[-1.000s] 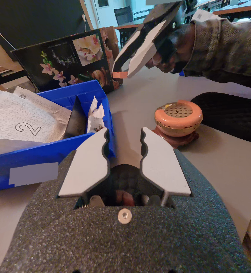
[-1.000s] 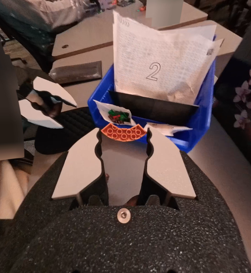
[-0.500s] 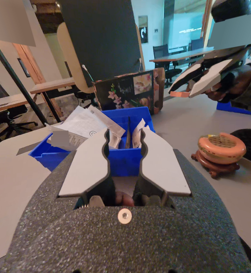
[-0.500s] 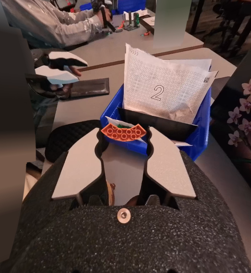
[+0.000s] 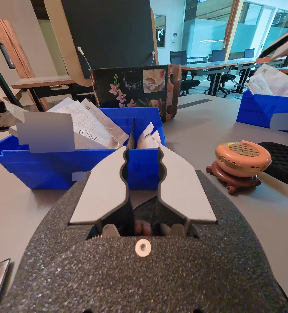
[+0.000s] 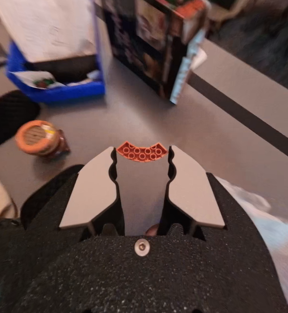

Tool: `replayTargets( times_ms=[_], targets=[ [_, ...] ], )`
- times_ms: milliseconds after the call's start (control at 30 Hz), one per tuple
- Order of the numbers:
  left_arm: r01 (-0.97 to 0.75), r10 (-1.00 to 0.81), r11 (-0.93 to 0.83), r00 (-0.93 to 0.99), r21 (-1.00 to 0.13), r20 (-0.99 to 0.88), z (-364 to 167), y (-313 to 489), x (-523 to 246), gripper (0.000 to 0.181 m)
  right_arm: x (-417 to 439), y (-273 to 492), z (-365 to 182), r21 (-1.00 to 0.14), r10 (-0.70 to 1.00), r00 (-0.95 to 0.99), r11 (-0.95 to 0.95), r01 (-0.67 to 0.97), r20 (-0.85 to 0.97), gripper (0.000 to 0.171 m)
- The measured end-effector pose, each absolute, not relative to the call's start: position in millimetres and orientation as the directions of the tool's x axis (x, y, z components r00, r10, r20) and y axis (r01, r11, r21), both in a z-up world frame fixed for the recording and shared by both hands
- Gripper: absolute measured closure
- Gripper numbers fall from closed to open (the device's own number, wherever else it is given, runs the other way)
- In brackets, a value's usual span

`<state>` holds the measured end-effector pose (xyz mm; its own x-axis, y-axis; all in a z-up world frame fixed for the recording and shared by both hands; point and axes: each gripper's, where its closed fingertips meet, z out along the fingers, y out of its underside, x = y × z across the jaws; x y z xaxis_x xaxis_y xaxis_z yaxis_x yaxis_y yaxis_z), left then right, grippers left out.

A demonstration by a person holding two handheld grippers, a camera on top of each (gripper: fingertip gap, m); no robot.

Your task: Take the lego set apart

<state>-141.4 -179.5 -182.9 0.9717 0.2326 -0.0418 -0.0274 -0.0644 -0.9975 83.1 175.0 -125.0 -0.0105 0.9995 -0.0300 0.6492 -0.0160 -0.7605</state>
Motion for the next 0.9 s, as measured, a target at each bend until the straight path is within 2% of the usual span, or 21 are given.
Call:
replayTargets(
  times_ms=[100,167,233,367,533,667,767,900],
  targets=[
    [-0.02,0.244,-0.06,0.969,-0.998,-0.034,-185.2,-176.6,-143.6,0.15,106.7,266.1,-136.0,-0.531,0.982,0.163,-0.188,0.826,-0.095,0.113],
    [-0.018,0.25,-0.059,0.968,-0.998,-0.033,-186.5,-175.9,-144.5,0.149,111.8,303.1,-151.9,-0.409,0.96,0.235,-0.277,0.87,-0.15,0.113],
    [-0.024,0.251,-0.067,0.967,-0.997,-0.04,-188.6,-176.9,-146.0,0.149,124.3,335.7,-169.3,-0.286,0.946,0.305,-0.323,0.902,-0.106,0.113],
    [-0.029,0.267,-0.087,0.962,-0.996,-0.052,-192.3,-181.8,-156.3,0.149,151.6,342.2,-188.3,-0.08,0.929,0.346,-0.358,0.93,-0.133,0.113],
    [-0.011,0.268,-0.066,0.963,-0.998,-0.029,-193.1,-179.1,-165.2,0.149,184.1,336.8,-189.2,0.078,0.91,0.4,-0.394,0.916,-0.106,0.113],
    [-0.039,0.256,-0.077,0.965,-0.996,-0.057,-192.7,-175.6,-161.4,0.149,200.0,322.6,-193.4,0.213,0.922,0.369,-0.339,0.916,-0.121,0.113],
    [-0.054,0.252,-0.083,0.965,-0.995,-0.073,-191.0,-177.8,-159.1,0.149,198.1,316.0,-193.4,0.235,0.915,0.379,-0.342,0.91,-0.136,0.109],
    [-0.062,0.256,-0.079,0.963,-0.995,-0.081,-187.3,-181.8,-158.2,0.149,191.5,319.8,-191.7,0.179,0.922,0.371,-0.348,0.92,-0.11,0.084]
  ],
)
